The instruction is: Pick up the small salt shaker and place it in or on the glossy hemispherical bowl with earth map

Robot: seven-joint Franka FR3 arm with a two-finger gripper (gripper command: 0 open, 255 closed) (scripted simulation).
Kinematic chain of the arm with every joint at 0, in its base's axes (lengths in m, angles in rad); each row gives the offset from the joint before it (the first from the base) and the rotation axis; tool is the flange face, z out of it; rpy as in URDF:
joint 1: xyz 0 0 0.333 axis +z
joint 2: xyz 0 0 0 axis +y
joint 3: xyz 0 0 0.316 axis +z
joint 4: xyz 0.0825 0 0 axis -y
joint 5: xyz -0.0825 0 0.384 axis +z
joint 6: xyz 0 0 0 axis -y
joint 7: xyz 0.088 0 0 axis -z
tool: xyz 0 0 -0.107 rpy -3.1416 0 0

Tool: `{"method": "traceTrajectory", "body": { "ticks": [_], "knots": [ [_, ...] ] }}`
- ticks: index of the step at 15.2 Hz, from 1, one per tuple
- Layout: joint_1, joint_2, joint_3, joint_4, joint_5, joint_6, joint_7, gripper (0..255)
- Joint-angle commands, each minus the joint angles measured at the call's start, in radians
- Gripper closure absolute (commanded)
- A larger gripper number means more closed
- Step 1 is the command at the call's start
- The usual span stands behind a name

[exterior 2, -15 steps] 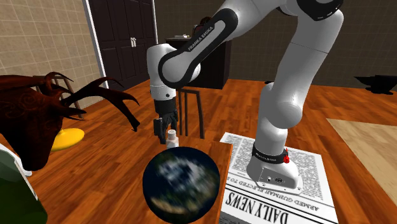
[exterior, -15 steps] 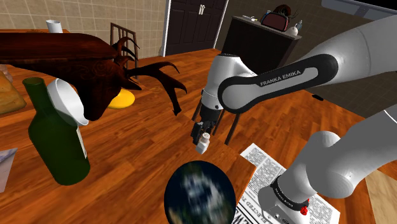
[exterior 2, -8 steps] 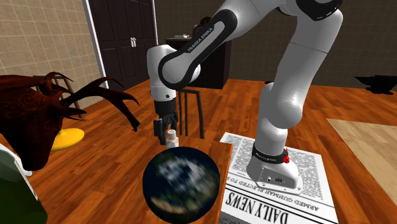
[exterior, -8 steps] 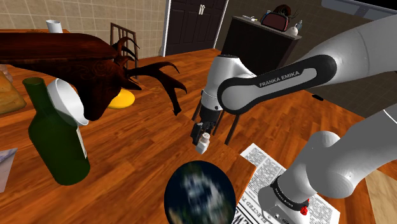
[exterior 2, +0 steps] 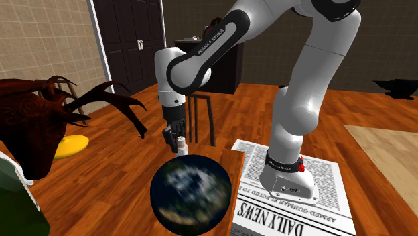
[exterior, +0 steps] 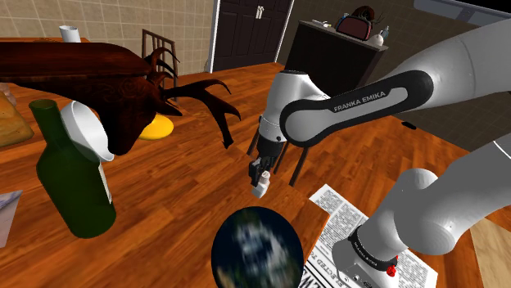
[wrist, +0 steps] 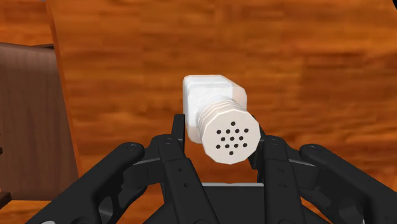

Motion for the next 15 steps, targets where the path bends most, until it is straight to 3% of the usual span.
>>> {"method": "traceTrajectory", "body": {
  "ticks": [1, 15],
  "knots": [
    [0.000, 0.000, 0.000, 0.000, 0.000, 0.000, 0.000, 255],
    [-0.004, -0.109, -0.012, 0.092, -0.016, -0.201, 0.022, 255]
  ]
}}
